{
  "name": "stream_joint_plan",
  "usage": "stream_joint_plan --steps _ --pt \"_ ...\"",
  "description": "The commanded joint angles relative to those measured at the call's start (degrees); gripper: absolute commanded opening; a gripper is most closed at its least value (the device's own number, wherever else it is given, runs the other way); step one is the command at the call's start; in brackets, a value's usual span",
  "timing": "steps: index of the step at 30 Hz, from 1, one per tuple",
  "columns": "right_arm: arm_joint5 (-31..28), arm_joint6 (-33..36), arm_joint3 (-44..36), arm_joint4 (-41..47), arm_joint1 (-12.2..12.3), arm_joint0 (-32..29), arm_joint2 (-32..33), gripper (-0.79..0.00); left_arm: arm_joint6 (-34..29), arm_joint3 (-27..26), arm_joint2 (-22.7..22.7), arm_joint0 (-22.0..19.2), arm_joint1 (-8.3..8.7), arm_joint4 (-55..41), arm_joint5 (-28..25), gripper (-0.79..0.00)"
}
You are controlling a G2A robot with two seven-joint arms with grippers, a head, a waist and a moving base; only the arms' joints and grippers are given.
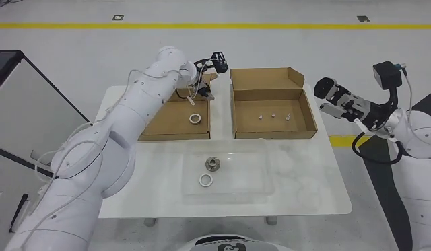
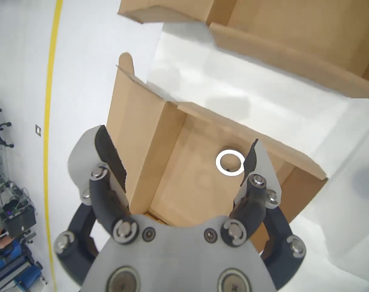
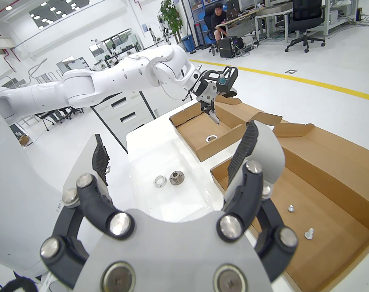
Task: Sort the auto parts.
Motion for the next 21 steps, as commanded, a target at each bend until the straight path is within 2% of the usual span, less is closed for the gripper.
stream_joint_plan --steps 1,6,10,13,17,21 --pt "0.0 0.0 0.0 0.0 0.0 0.0 0.0 0.0 -1.5 -5.2 -1.6 1.4 1.56 -0.6 -0.4 0.0" --pt "0.0 0.0 0.0 0.0 0.0 0.0 0.0 0.0 -8.2 -22.2 -7.5 7.9 6.48 -1.9 0.8 0.0" --pt "0.0 0.0 0.0 0.0 0.0 0.0 0.0 0.0 -15.1 -37.3 -14.2 15.7 10.66 -4.5 0.9 0.0" --pt "0.0 0.0 0.0 0.0 0.0 0.0 0.0 0.0 -19.2 -45.3 -17.9 20.4 12.85 -5.4 -0.4 0.0" --pt "0.0 0.0 0.0 0.0 0.0 0.0 0.0 0.0 -24.1 -51.9 -20.6 24.7 14.65 -7.3 -2.1 0.0" --pt "0.0 0.0 0.0 0.0 0.0 0.0 0.0 0.0 -26.2 -56.5 -19.8 27.2 16.3 -8.1 -0.3 0.0"
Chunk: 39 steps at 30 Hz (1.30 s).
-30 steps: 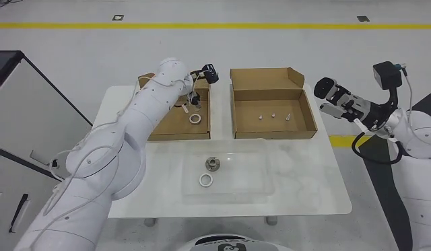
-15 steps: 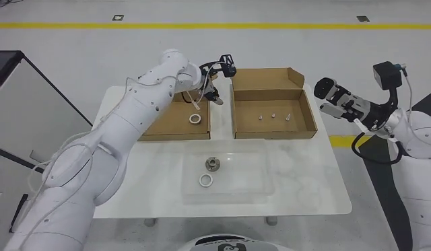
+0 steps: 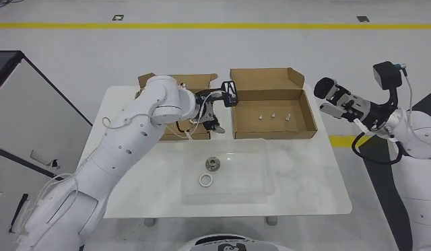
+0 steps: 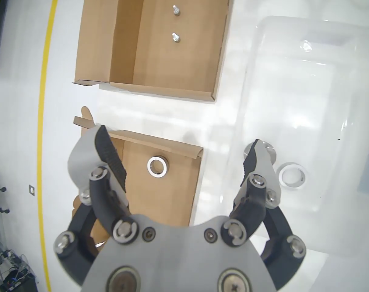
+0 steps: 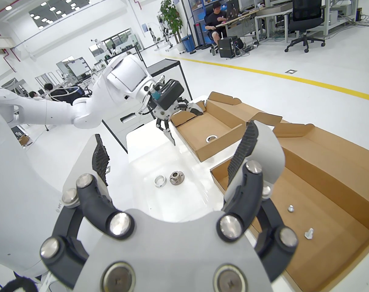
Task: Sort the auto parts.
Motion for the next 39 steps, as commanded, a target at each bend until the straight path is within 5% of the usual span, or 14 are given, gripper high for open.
stream_joint_plan --steps 1,11,21,39 --pt "0.0 0.0 0.0 0.0 0.0 0.0 0.0 0.0 -1.0 -2.1 1.1 0.8 0.98 -0.7 1.1 0.0" --pt "0.0 0.0 0.0 0.0 0.0 0.0 0.0 0.0 -6.5 -9.7 9.2 0.2 6.52 -9.5 6.7 0.0" --pt "0.0 0.0 0.0 0.0 0.0 0.0 0.0 0.0 -10.9 -10.7 18.1 -4.7 10.83 -18.3 11.0 0.0" --pt "0.0 0.0 0.0 0.0 0.0 0.0 0.0 0.0 -11.0 -10.9 23.0 -6.2 10.95 -19.2 11.2 0.0"
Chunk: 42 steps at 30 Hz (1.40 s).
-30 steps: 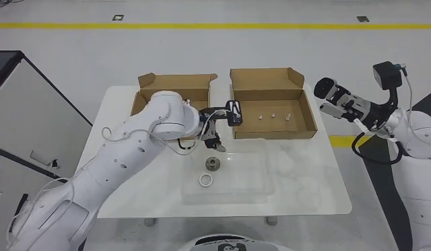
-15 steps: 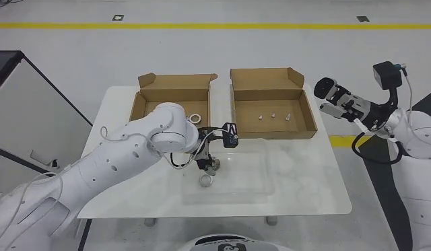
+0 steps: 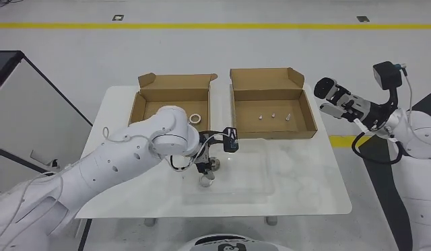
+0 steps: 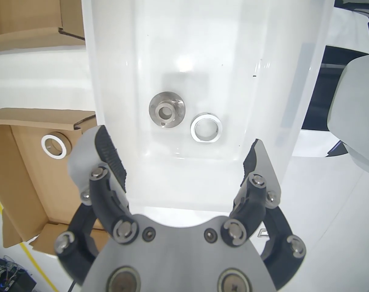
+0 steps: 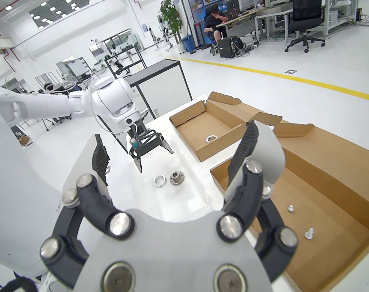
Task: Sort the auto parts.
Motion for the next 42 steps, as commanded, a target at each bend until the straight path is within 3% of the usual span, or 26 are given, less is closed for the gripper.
stream_joint_plan --steps 1,7,14,22,42 --pt "0.0 0.0 0.0 0.0 0.0 0.0 0.0 0.0 -0.6 0.3 1.4 -0.7 -0.64 -0.3 0.2 0.0" --pt "0.0 0.0 0.0 0.0 0.0 0.0 0.0 0.0 -2.7 3.6 5.9 -4.4 -3.32 -2.6 2.3 0.0" --pt "0.0 0.0 0.0 0.0 0.0 0.0 0.0 0.0 -3.6 10.2 11.5 -8.7 -7.74 -5.2 3.2 0.0" --pt "0.0 0.0 0.0 0.0 0.0 0.0 0.0 0.0 -2.5 16.3 14.8 -10.1 -10.89 -5.0 2.1 -0.012" --pt "0.0 0.0 0.0 0.0 0.0 0.0 0.0 0.0 -3.1 21.3 14.8 -8.6 -13.15 -0.1 2.7 -0.262"
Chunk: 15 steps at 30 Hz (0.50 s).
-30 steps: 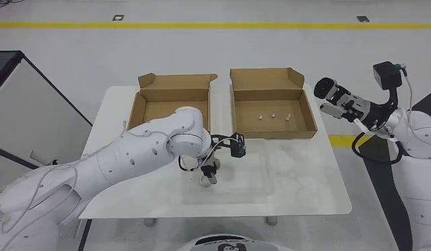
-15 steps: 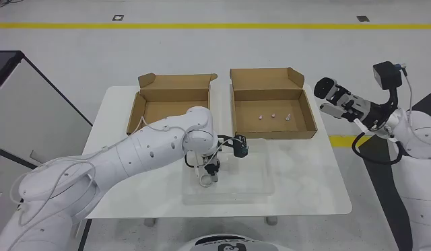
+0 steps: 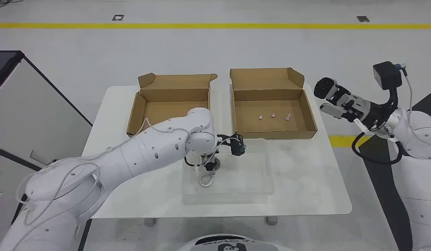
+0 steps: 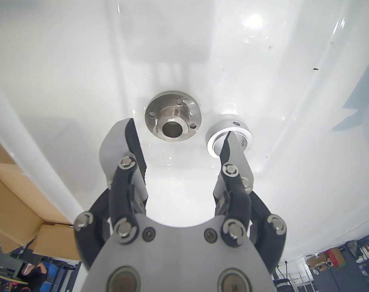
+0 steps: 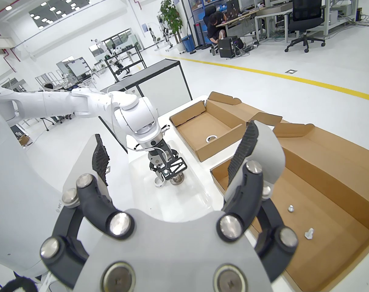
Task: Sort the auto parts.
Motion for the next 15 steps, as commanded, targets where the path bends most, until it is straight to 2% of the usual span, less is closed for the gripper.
stream_joint_plan --steps 1,8,15 --pt "0.0 0.0 0.0 0.0 0.0 0.0 0.0 0.0 -0.1 0.3 0.0 0.0 -0.13 0.2 0.1 -0.28" --pt "0.0 0.0 0.0 0.0 0.0 0.0 0.0 0.0 -0.2 1.3 0.0 0.3 -0.73 1.3 0.2 -0.369" --pt "0.0 0.0 0.0 0.0 0.0 0.0 0.0 0.0 0.0 2.4 0.0 0.4 -1.31 1.9 0.0 -0.379"
